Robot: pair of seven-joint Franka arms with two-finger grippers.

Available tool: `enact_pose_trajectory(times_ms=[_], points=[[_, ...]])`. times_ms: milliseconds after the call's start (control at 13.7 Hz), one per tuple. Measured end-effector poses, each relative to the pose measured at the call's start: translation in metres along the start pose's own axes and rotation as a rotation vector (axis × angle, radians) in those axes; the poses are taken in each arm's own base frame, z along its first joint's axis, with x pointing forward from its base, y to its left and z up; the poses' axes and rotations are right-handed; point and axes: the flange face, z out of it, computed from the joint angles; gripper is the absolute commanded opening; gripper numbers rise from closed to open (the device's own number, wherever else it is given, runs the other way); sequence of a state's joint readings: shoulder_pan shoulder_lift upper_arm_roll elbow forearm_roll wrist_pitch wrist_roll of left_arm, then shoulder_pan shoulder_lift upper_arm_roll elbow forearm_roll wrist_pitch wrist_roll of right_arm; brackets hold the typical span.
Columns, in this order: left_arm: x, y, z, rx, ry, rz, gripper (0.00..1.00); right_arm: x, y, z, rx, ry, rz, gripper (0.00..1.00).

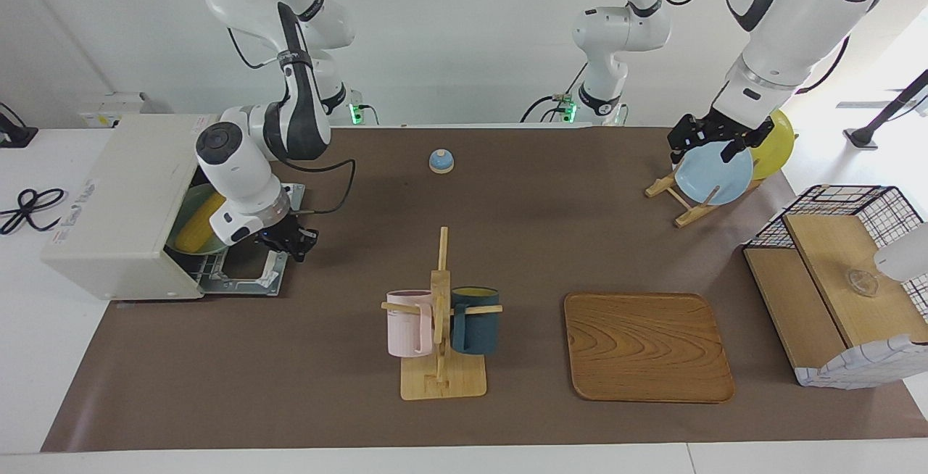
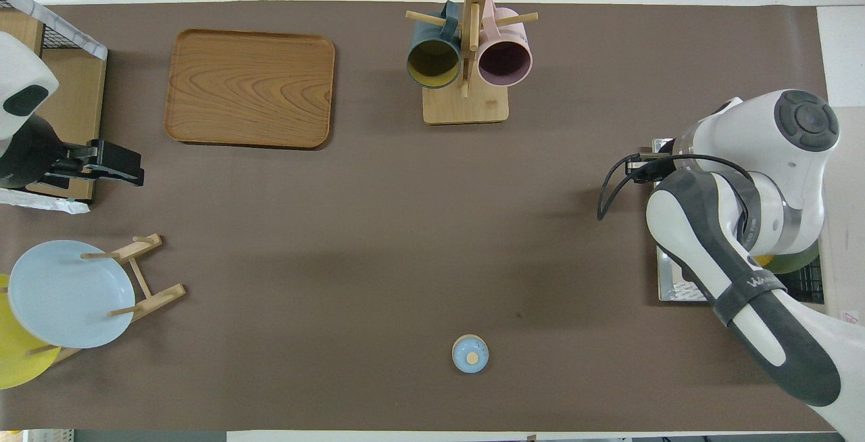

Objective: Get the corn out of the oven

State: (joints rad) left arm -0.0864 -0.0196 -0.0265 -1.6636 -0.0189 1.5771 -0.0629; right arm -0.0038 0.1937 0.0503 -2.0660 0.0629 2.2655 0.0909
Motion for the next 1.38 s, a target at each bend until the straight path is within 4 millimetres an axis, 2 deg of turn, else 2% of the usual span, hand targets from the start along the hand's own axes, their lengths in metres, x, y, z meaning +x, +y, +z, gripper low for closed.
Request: enact_pose_trajectory(times_ms=[146, 219, 364, 583, 874, 1093, 1239, 1385], points=[[0.000, 0.000, 0.000, 0.000, 0.000, 0.000, 1.00, -0.002, 0.001, -0.009, -0.002, -0.026, 0.002, 0.30], [0.000, 0.000, 0.000, 0.000, 0.000, 0.000, 1.00, -0.005, 0.004, -0.018, -0.005, -0.043, 0.007, 0.46], [0.000, 0.000, 0.000, 0.000, 0.000, 0.000, 1.00, -0.014, 0.018, -0.039, -0.012, -0.083, 0.030, 0.67], [0.000, 0.000, 0.000, 0.000, 0.000, 0.000, 1.00, -0.022, 0.047, -0.053, -0.060, -0.111, 0.049, 0.67], [0.000, 0.000, 0.000, 0.000, 0.000, 0.000, 1.00, -0.029, 0.067, -0.042, -0.104, -0.139, 0.054, 0.64], [0.000, 0.000, 0.000, 0.000, 0.000, -0.001, 1.00, -0.033, 0.072, -0.037, -0.136, -0.152, 0.041, 0.62], [0.000, 0.000, 0.000, 0.000, 0.000, -0.001, 1.00, -0.038, 0.075, -0.034, -0.164, -0.160, 0.026, 0.55], [0.000, 0.000, 0.000, 0.000, 0.000, -0.001, 1.00, -0.042, 0.080, -0.030, -0.168, -0.170, 0.032, 0.40]])
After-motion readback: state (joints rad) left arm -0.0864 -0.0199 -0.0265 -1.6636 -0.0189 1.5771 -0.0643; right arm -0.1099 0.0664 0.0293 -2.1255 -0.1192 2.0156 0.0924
